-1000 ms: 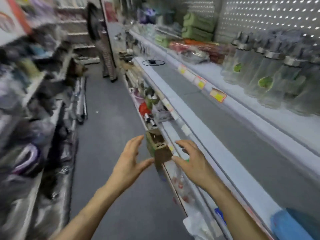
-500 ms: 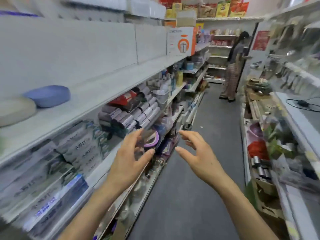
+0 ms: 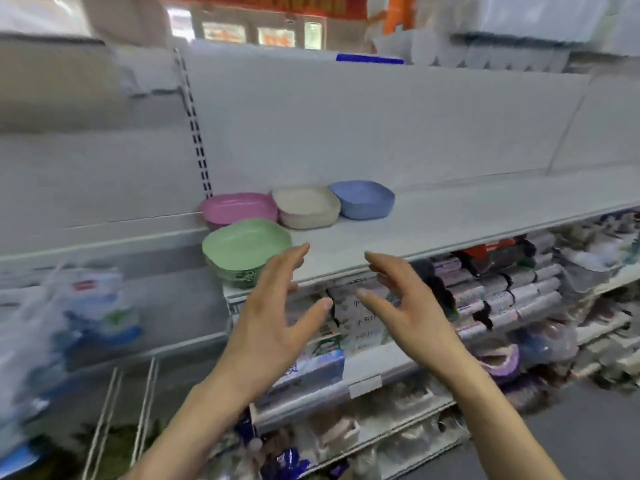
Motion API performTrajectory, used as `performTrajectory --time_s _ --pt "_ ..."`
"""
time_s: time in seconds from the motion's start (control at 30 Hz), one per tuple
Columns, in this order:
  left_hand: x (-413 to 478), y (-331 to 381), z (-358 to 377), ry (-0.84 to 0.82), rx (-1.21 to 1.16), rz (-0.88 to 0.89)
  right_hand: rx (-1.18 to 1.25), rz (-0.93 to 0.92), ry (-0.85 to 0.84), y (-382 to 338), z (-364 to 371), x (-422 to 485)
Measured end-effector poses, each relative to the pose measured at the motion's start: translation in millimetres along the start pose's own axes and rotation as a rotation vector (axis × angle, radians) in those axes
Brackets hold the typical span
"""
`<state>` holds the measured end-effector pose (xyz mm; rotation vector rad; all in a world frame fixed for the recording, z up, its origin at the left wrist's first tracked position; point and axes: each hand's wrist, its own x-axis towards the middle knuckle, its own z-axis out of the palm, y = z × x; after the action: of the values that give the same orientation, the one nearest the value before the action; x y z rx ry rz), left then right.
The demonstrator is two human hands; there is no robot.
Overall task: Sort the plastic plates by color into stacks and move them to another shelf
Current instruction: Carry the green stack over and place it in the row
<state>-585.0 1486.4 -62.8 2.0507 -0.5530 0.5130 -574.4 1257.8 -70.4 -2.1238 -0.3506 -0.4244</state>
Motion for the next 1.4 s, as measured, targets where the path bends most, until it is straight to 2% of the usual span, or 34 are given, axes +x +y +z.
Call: performTrajectory --time_s 0.3,0.57,0.83,1.13,1.4 --pt "-20 -8 -51 0.267 0.170 -0.203 0.106 -0.148 -0.233 -15 50 61" --pt "1 -38 -60 0.207 0.312 -0.409 0.060 -0.159 -0.356 -21 77 107" --pt "22 -61 -57 0.141 0.237 -0.369 0.126 -0.113 -0.510 -20 76 130" --pt "29 -72 -64 0.110 0.158 -0.329 0.168 -0.123 -0.513 -29 76 127" --pt "44 -55 -58 0.045 0.137 -0.199 0.135 -0.083 -0.259 -27 59 95"
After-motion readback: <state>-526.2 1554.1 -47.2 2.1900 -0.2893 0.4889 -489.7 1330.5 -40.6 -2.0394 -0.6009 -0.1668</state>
